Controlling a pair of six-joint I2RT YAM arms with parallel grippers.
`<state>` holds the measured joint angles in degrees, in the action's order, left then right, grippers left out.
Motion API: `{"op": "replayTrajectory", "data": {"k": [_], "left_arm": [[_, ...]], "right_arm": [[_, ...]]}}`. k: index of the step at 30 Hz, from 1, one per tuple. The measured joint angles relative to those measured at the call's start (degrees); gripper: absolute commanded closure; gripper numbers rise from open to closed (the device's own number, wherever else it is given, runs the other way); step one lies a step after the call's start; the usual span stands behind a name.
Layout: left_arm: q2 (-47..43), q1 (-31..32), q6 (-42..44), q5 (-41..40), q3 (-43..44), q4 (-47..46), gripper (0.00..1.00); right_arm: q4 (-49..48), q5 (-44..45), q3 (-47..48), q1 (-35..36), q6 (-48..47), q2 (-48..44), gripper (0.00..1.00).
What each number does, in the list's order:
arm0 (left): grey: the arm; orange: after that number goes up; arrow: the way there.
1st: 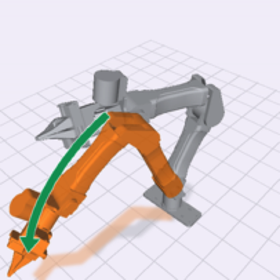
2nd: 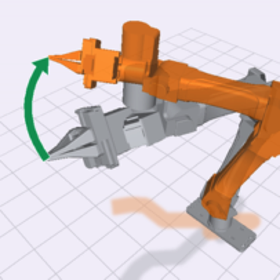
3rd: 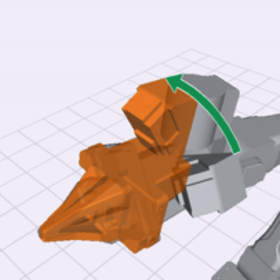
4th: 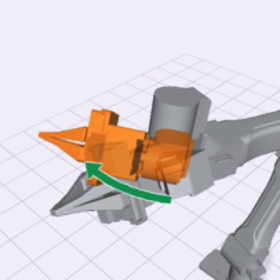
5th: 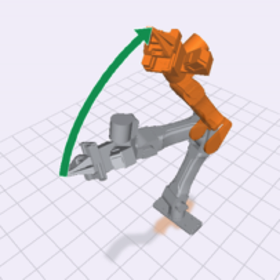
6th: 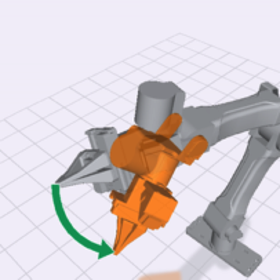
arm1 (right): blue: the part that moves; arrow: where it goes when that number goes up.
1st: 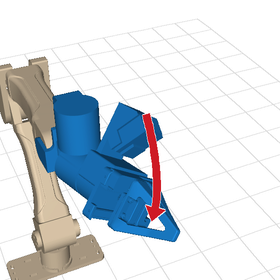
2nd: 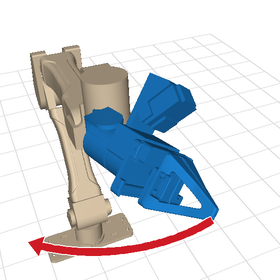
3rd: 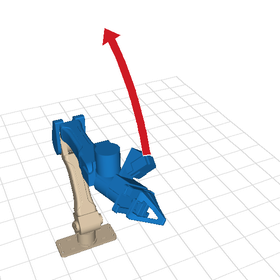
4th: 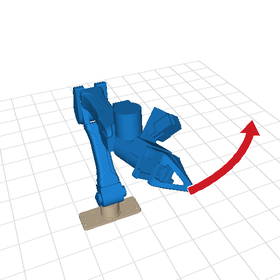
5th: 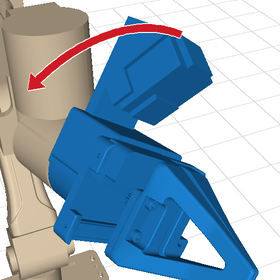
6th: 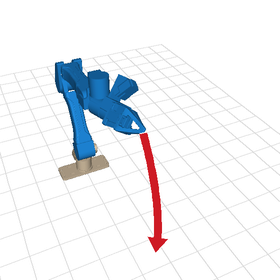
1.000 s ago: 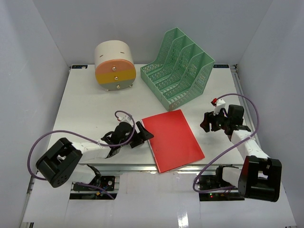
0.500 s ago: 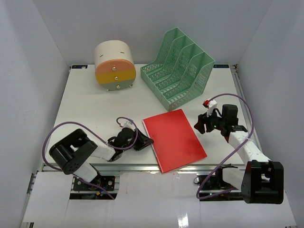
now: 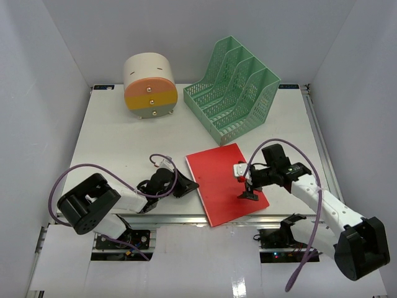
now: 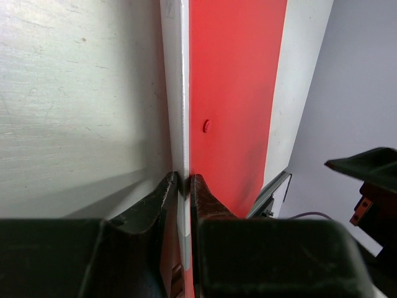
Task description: Organize the desk
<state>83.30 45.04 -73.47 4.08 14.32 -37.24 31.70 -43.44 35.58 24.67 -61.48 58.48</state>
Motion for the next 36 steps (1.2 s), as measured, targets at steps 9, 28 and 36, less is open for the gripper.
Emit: {"op": "replayTrajectory", "data": {"k": [9, 28, 36], "left_arm": [[-1.1, 0.1, -2.6, 1.3, -0.8, 0.4, 0.86], [-2.2, 0.1, -6.7, 1.8, -0.4, 1.4, 0.86], [-1.4, 0.1, -8.0, 2.5, 0.7, 1.0, 0.86]], "right_arm": [[-0.5, 6.1, -3.8, 16.4, -1.2, -5.5, 0.02], [-8.7, 12.8, -12.2, 27.3, 2.7, -11.0, 0.01], [-12.9, 15.0, -13.4, 30.1, 3.2, -10.1, 0.0]]}}
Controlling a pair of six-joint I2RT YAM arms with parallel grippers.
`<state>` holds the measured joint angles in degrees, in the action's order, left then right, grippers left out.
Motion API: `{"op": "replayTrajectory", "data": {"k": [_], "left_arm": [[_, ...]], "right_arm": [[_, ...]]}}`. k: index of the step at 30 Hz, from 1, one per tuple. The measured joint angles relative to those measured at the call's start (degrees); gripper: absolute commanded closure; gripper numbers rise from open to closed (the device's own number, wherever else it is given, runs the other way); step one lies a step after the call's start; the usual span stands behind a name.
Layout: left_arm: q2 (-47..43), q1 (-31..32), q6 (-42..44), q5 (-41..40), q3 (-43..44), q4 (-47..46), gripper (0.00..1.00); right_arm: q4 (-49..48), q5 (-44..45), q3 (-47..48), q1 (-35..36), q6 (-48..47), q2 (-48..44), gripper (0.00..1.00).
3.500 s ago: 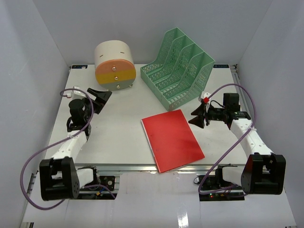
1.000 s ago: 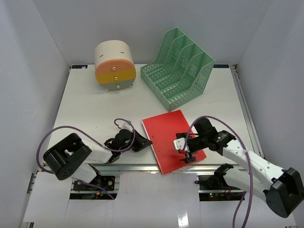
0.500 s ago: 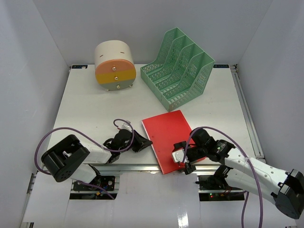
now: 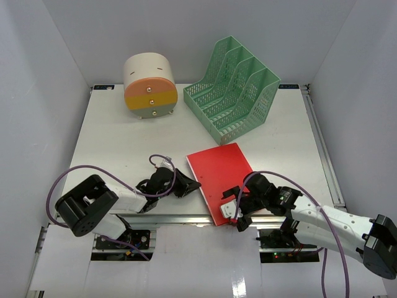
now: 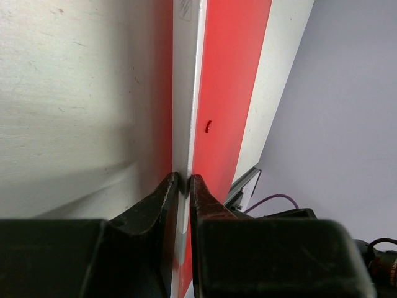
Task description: Organize the desk
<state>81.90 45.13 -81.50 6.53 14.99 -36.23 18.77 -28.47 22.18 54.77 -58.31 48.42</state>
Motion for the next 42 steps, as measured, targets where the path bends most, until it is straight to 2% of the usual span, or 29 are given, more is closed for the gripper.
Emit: {"op": "replayTrajectory", "data": {"k": [8, 15, 21, 32, 34, 42], "left_arm": [[1.1, 0.0, -1.3, 0.4, 0.2, -0.5, 0.86], [1.5, 0.0, -2.2, 0.8, 0.5, -1.7, 0.86], [1.5, 0.0, -2.6, 0.6, 0.5, -2.0, 0.86], [1.5, -0.1, -2.9, -0.1, 0.5, -2.0, 0.84], [1.6, -0.2, -3.0, -0.2, 0.5, -2.1, 0.82], [3.2, -0.1, -3.3, 0.8, 0.5, -3.2, 0.61]], "right_arm": [[-1.1, 0.5, -1.4, 1.8, 0.1, 0.0, 0.01], [-3.9, 2.8, -2.1, 2.7, 0.9, 0.3, 0.15], [-3.7, 3.7, -2.6, 3.0, 2.1, 0.3, 0.34], [-1.1, 2.4, -2.6, 2.4, 3.0, -2.4, 0.53], [-0.4, 2.2, -2.6, 2.1, 3.1, -3.1, 0.55], [0.5, 2.4, -2.6, 0.8, 3.0, -4.7, 0.6]]}}
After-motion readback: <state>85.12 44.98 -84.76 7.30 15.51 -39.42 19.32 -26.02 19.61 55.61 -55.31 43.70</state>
